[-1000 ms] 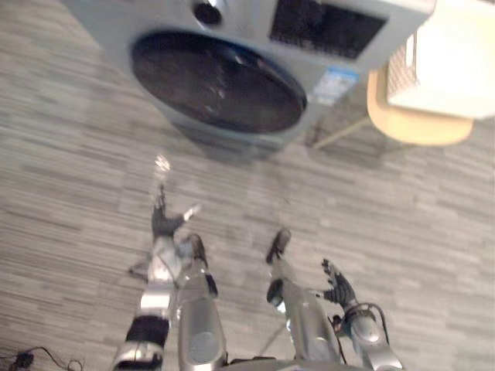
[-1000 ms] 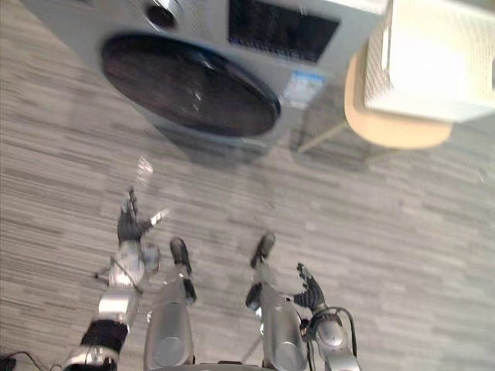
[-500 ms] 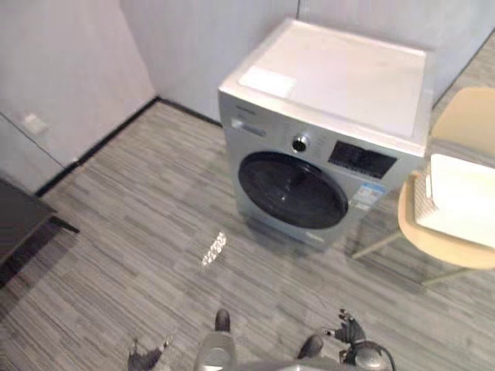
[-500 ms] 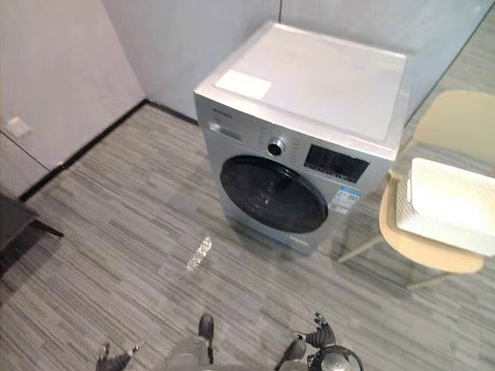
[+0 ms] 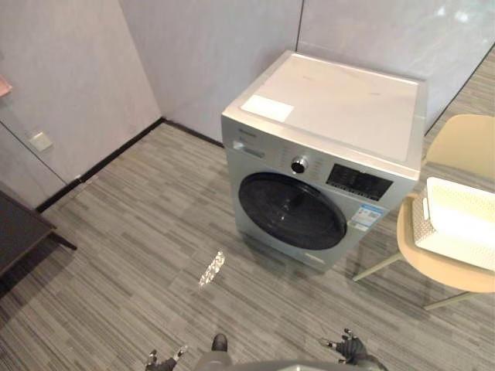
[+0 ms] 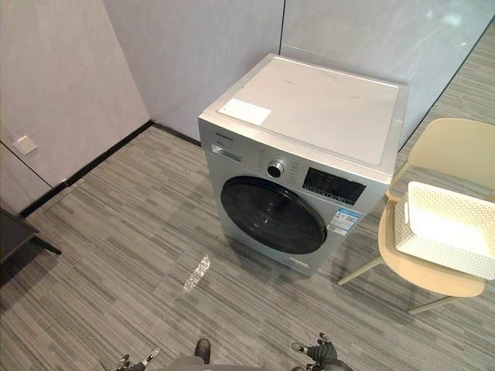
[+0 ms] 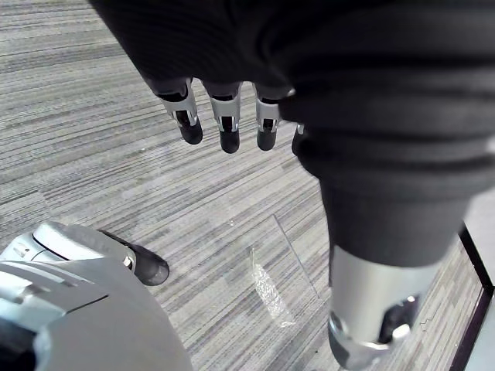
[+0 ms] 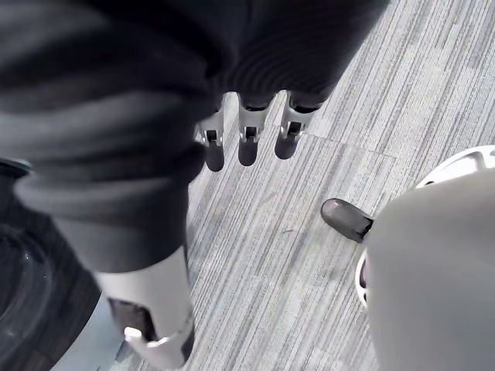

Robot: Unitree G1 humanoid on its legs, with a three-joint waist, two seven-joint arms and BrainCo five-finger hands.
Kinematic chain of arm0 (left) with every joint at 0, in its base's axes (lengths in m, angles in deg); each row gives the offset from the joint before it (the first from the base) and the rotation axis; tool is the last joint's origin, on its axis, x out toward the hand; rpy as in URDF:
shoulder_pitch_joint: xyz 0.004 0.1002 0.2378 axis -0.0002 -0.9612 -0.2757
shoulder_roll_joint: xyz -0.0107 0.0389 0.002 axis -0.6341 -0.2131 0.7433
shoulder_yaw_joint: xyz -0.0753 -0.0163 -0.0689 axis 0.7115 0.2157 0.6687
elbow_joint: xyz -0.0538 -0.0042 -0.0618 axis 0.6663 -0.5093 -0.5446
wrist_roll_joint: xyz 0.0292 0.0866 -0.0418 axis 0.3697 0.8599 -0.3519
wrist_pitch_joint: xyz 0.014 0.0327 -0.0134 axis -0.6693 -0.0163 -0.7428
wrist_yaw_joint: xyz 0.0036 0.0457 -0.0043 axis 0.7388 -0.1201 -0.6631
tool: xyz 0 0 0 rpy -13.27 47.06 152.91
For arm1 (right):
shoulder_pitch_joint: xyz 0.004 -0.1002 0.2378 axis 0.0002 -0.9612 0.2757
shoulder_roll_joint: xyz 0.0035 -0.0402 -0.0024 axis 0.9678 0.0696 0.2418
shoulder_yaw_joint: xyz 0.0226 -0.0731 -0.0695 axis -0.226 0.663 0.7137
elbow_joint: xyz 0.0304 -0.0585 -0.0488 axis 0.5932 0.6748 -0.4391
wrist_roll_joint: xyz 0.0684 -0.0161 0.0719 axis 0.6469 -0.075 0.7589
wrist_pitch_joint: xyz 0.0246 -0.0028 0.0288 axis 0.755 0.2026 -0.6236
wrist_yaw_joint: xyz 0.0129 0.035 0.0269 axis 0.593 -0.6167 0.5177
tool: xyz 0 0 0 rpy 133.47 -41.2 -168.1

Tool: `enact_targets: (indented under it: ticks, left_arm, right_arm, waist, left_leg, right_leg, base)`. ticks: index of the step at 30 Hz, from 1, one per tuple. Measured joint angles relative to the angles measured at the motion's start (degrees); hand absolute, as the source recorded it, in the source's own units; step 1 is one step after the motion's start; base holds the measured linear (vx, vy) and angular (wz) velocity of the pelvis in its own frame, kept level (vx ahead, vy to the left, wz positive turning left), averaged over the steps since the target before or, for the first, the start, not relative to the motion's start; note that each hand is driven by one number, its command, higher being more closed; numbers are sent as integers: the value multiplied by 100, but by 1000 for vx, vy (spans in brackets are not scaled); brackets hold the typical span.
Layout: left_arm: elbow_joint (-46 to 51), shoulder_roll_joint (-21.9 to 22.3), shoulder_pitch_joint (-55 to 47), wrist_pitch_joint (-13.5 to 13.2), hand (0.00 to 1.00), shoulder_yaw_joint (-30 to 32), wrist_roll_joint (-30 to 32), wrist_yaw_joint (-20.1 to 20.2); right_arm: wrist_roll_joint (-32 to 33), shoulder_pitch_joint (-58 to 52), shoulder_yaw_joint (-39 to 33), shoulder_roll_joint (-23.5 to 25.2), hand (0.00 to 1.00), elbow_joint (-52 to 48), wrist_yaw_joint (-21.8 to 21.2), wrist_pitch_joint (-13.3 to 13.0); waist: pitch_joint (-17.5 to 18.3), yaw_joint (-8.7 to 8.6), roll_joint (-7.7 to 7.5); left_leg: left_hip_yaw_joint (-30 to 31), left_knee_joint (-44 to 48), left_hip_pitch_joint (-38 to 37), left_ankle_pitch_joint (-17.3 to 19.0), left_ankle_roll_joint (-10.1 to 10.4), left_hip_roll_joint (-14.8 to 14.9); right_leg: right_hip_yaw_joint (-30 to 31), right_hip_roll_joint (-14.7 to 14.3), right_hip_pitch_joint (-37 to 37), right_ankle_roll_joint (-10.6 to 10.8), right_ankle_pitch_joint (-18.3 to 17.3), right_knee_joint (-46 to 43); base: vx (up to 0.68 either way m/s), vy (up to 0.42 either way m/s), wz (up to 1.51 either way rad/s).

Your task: Pick up the laundry basket with both hands and put the clothes into the washing machine.

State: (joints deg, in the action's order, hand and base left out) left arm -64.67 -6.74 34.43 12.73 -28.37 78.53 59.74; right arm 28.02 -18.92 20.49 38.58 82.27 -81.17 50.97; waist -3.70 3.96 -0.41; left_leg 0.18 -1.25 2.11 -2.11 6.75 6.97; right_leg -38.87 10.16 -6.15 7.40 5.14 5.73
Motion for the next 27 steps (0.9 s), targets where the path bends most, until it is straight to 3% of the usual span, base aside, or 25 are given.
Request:
enact_targets:
  ticks: [8, 15, 19, 21, 22, 23, 24, 26, 27]
  left_arm:
    - [0, -41, 25, 6, 0, -1, 5, -9]
    - [2, -267, 285, 98, 0, 2, 86, -57]
    - [22, -312, 372, 121, 0, 8, 131, -155]
    - [187, -306, 400, 111, 0, 1, 131, -158]
    - [344, -294, 429, 103, 0, -26, 133, -160]
    - [325, -342, 502, 82, 0, 37, 131, -211]
    - [171, -341, 538, 148, 0, 63, 130, -312]
    - [74, -201, 558, 185, 0, 16, 130, -354]
    - [58, -98, 564, 180, 0, -3, 126, -411]
  right_arm:
    - [18, 125, -12, 22, 0, 0, 5, 0]
    - [351, 449, -11, 250, 0, -1, 104, 55]
    - [459, 852, 39, 249, 0, -10, 129, 44]
    - [459, 930, 41, 210, 0, 16, 161, 40]
    - [458, 991, -16, 186, 0, 104, 208, 42]
    - [459, 1023, -33, 116, 0, 156, 224, 42]
    - [459, 1149, -30, 40, 0, 154, 222, 41]
    - [465, 1177, -42, -130, 0, 178, 232, 45]
    - [466, 1191, -86, -245, 0, 191, 226, 23]
  waist:
    - [3, 2, -69]
    - [-26, 6, -366]
    - [-111, 86, -445]
    - [-139, 155, -488]
    - [-168, 155, -461]
    - [-211, 148, -527]
    - [-300, 149, -438]
    - [-456, 138, -254]
    - [-553, 152, -64]
  left_leg:
    - [-148, -31, 51, 5, 3, 27]
    - [-191, -62, 276, 8, -3, 32]
    - [52, -67, 483, 3, -8, -23]
    - [335, 91, 898, -68, -95, -162]
    - [-76, 243, 1334, -134, -492, -243]
    - [-1231, 554, 1621, 4, -1188, -78]
    - [-2619, 1032, 1789, -109, -1176, 201]
    - [-3177, 1144, 1748, -57, -1229, 207]
    - [-2865, 1182, 1689, 47, -1251, 186]
  right_leg:
    - [149, 0, 159, -22, -36, -1]
    - [201, 16, 405, -28, -84, -84]
    - [-95, 103, 461, -100, -218, -352]
    - [-614, 233, 478, 70, -417, -557]
    - [-1212, 372, 513, -14, -583, -853]
    - [-1662, 553, 544, -32, -613, -1055]
    - [-1910, 621, 397, 17, -647, -1244]
    - [-2127, 856, 246, 15, -648, -1887]
    - [-2095, 889, 203, 232, -1034, -2173]
  base:
    - [1, -1, -9]
    - [58, -14, -3]
    - [56, -2, 38]
    - [32, 14, 145]
    - [61, 100, 225]
    - [160, 192, 284]
    - [218, 229, 230]
    - [191, 256, 165]
    - [149, 294, 185]
